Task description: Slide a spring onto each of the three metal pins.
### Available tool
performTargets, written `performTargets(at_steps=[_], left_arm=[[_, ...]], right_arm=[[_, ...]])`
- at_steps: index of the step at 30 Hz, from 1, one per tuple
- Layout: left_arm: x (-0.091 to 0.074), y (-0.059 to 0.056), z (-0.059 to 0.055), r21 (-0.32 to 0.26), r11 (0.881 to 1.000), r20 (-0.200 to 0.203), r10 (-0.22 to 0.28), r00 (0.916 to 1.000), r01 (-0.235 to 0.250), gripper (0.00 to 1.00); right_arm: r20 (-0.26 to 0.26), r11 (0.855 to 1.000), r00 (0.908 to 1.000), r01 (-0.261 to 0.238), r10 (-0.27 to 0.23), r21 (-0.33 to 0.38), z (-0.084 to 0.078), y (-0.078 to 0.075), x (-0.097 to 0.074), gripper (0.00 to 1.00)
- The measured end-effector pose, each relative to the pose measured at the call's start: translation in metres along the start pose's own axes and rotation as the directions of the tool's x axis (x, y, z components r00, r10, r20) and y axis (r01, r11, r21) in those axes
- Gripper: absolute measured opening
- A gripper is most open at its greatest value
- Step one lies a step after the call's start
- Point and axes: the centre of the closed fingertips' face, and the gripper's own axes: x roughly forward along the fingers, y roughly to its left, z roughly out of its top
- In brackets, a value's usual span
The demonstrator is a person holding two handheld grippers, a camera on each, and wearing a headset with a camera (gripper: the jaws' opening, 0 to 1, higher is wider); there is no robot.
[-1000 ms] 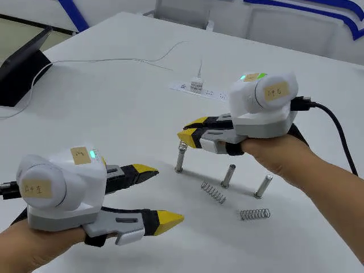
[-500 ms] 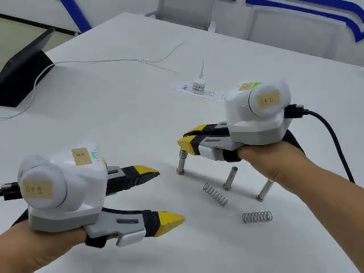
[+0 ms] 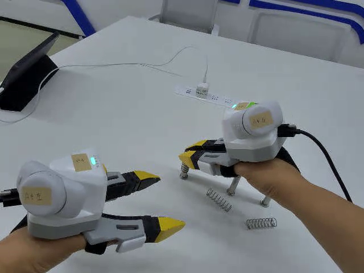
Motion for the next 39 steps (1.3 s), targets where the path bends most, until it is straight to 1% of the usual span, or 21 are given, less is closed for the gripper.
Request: performTargets(at_steps=[6,15,16,24,29,31,35,39], left_arm=[[0.002,-0.001,-0.001,-0.005,1.0,0.0,-0.003,1.0,0.003,0.55],[0.0,0.001,-0.001,-0.003,1.0,-0.002,-0.001,1.0,0.001,0.54],[0.0,0.002,-0.001,-0.004,1.0,-0.002,0.001,1.0,-0.001,0.54],[0.0,0.003,0.0,-0.003,1.0,0.001,0.003,1.0,-0.003,0.54],[0.0,0.002,0.0,0.0,1.0,-0.001,0.001,1.0,-0.001,0.54],[0.0,0.002,0.0,0.002,1.0,-0.003,0.0,1.0,0.0,0.54],[0.0,0.003,0.0,0.005,1.0,-0.005,0.001,1.0,-0.001,0.54],[0.0,0.003,0.0,0.008,1.0,-0.007,0.0,1.0,0.0,0.53]], right_arm=[[-0.005,1.0,1.0,0.001,-0.001,0.007,-0.003,-0.002,0.002,0.12],[-0.023,1.0,0.9997,0.001,-0.001,0.007,-0.01,0.001,0.009,0.12],[-0.015,1.0,0.9999,0.001,-0.001,0.007,-0.008,0.001,0.009,0.12],[-0.012,1.0,0.9999,0.006,-0.006,0.008,-0.007,0.001,0.008,0.12],[0.016,1.0,0.9998,0.012,-0.012,0.014,0.0,-0.001,0.002,0.17],[0.025,1.0,0.9995,0.021,-0.021,0.005,0.003,-0.002,-0.001,0.18],[0.05,0.999,0.9982,0.034,-0.034,-0.001,0.011,-0.003,-0.011,0.21],[0.071,0.999,0.9966,0.043,-0.042,-0.013,0.017,-0.002,-0.024,0.21]])
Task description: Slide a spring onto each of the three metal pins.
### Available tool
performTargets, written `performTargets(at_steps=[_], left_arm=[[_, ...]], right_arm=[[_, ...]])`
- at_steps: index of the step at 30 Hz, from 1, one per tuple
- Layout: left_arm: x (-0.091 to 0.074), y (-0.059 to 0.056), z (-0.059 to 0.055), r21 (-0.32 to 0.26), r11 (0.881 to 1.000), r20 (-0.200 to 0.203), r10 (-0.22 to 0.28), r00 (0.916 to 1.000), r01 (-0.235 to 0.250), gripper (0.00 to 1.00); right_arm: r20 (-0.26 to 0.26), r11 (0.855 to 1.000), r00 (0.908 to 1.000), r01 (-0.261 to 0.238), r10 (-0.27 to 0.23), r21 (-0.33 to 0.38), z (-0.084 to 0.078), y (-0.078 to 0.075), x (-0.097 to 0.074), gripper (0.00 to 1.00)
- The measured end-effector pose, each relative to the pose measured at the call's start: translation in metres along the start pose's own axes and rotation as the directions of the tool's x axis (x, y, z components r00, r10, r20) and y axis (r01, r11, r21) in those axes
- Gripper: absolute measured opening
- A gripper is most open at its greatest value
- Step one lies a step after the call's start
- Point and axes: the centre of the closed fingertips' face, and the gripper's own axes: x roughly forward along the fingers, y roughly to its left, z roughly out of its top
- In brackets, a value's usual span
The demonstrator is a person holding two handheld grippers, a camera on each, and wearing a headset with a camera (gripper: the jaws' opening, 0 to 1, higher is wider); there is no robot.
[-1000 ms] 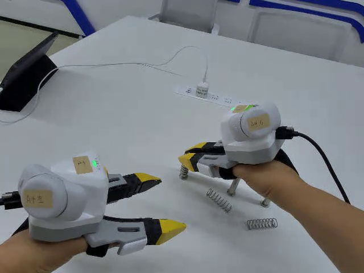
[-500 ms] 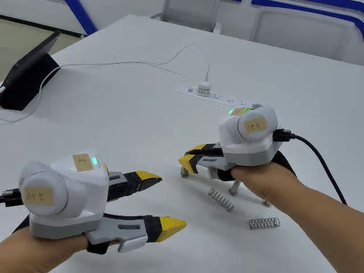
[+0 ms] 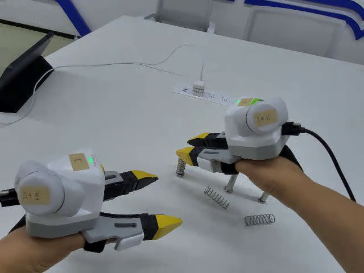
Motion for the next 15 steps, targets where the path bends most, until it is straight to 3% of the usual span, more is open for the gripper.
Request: performTargets(at_steps=[15], left_arm=[[0.004,-0.002,0.0,0.008,1.0,-0.002,-0.011,0.9999,0.011,0.53]], right_arm=[[0.019,1.0,0.9998,0.011,-0.011,-0.021,-0.005,0.015,-0.043,0.21]])
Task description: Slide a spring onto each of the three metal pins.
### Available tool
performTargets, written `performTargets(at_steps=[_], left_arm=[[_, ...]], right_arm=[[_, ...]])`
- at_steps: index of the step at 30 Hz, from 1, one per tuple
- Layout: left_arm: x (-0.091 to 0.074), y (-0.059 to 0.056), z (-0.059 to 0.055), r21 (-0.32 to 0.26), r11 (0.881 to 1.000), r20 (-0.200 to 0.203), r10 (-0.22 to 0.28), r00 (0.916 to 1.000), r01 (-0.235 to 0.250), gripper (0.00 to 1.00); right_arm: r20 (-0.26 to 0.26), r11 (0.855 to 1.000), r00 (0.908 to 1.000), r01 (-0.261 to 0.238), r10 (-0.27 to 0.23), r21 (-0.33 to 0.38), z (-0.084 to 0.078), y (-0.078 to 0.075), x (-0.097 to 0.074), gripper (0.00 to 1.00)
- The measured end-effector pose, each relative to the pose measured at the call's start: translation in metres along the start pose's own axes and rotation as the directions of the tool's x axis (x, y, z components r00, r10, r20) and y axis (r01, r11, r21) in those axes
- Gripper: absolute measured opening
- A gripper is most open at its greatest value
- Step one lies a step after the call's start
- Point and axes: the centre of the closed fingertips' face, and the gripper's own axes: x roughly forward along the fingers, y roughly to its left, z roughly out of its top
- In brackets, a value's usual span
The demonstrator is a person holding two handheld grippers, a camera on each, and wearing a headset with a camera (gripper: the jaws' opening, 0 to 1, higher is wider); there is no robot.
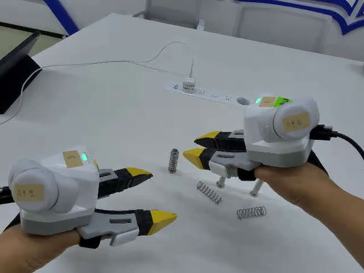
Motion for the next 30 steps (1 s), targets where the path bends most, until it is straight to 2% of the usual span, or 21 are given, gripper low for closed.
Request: performTargets(at_steps=[7,15,24,30], left_arm=[[-0.001,-0.001,0.0,0.0,1.0,0.0,0.002,1.0,-0.002,0.53],[-0.001,-0.001,0.0,0.001,1.0,-0.003,0.003,1.0,-0.003,0.52],[0.002,-0.003,0.0,0.006,1.0,-0.009,-0.007,0.9999,0.007,0.51],[0.003,-0.003,-0.001,0.006,1.0,-0.014,-0.008,0.9999,0.009,0.5]], right_arm=[[-0.014,1.0,0.9999,-0.004,0.004,0.002,-0.016,0.013,-0.014,0.21],[-0.074,1.0,0.9972,-0.003,0.004,0.019,-0.05,0.019,-0.024,0.21],[-0.139,0.998,0.9901,0.03,-0.022,0.054,-0.086,0.009,-0.023,0.2],[-0.176,0.997,0.9841,0.041,-0.027,0.072,-0.101,0.002,-0.02,0.18]])
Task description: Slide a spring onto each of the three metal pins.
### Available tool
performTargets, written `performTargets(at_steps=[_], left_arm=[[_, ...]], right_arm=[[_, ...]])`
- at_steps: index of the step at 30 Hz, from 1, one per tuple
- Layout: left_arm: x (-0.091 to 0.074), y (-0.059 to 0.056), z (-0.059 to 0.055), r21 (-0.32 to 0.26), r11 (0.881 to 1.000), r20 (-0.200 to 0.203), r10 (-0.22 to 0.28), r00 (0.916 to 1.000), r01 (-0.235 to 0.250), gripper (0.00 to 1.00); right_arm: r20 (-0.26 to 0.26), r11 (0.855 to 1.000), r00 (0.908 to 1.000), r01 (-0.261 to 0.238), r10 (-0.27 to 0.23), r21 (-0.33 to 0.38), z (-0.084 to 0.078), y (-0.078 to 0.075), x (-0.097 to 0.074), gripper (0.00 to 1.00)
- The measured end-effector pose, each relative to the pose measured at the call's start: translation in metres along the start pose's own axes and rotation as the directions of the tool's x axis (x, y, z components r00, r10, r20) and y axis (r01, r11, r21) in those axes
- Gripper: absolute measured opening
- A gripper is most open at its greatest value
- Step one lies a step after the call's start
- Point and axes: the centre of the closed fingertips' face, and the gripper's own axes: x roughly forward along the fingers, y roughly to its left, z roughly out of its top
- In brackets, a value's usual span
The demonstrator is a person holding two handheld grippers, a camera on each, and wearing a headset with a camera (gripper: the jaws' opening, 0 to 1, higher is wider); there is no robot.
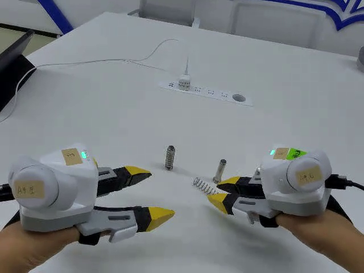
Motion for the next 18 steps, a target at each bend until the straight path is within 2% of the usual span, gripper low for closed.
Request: performTargets(at_steps=[18], left_arm=[[0.0022,-0.0002,0.0004,0.002,1.0,-0.004,-0.003,1.0,0.003,0.48]], right_arm=[[-0.018,1.0,0.9998,-0.01,0.01,0.029,-0.0079,-0.0023,0.0094,0.15]])
